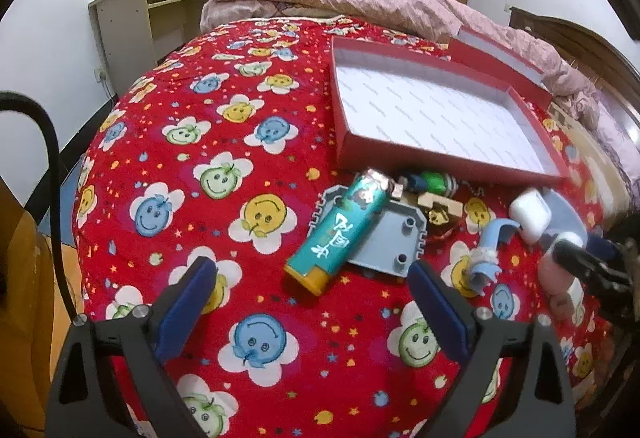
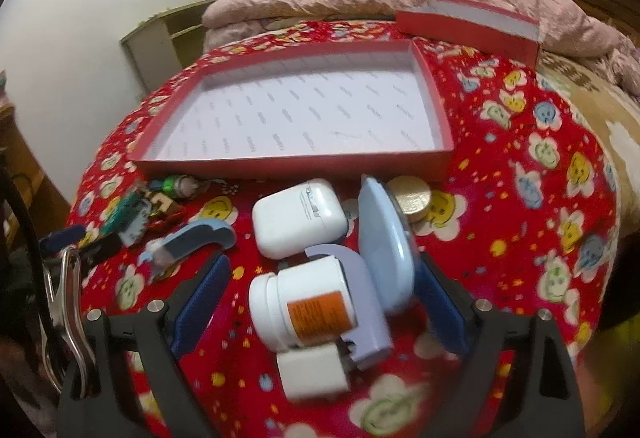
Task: Organize rigid objects
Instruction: 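Move both grippers toward the pile of objects, then grasp the teal cylinder with the left gripper while the right gripper grasps the white pill bottle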
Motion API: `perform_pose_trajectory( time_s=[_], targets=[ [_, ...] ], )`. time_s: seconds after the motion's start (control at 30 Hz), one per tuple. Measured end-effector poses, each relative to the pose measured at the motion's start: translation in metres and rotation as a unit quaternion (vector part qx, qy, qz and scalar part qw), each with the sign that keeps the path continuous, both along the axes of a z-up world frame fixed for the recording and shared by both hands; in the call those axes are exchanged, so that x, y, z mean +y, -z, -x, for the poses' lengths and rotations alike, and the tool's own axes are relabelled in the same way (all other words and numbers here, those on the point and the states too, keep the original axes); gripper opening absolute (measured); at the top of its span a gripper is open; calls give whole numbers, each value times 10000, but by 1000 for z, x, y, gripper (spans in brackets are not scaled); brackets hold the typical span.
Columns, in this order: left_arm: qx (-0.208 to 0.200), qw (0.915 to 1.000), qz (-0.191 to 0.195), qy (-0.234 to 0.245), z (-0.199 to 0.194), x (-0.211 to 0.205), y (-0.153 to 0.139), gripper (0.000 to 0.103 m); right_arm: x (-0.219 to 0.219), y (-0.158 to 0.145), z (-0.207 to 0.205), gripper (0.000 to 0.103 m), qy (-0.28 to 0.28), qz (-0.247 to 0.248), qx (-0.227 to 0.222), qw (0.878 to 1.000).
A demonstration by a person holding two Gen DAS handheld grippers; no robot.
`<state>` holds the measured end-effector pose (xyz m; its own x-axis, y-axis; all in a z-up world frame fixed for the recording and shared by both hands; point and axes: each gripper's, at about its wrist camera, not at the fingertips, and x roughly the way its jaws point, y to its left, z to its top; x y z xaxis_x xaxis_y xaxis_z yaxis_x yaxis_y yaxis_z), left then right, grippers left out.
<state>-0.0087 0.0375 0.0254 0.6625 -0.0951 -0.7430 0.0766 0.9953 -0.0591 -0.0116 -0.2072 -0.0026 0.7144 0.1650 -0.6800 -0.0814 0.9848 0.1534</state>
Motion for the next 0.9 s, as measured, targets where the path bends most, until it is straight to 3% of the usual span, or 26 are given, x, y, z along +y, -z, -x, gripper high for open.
perform_pose_trajectory(
  time_s=[0.17, 0.27, 0.4, 0.5, 0.57, 0.6, 0.9],
  targets=[
    [110, 9998, -49, 172, 0, -5, 4, 99, 7, -4, 20, 93, -292, 582, -89, 9978],
    [119, 9996, -43, 249, 2, -6, 3, 95, 7, -1, 25, 84, -344, 578, -42, 9977],
    [-64, 9994, -133, 326, 7, -10, -4, 92, 8, -1, 27, 82, -365, 587, -114, 9975],
    [-173, 9985, -197, 476, 6, -15, -10, 78, 7, -7, 29, 82, -332, 586, -236, 9975],
    [-58, 9972, -166, 724, 2, -20, -11, 49, 7, -11, 32, 82, -333, 604, -312, 9971],
    [16, 9966, -134, 809, 0, -21, -11, 47, 8, -13, 33, 82, -338, 626, -337, 9969],
    [-86, 9983, -360, 452, -25, -21, -5, 48, 15, -15, 39, 80, -502, 678, -341, 9959]
  ],
)
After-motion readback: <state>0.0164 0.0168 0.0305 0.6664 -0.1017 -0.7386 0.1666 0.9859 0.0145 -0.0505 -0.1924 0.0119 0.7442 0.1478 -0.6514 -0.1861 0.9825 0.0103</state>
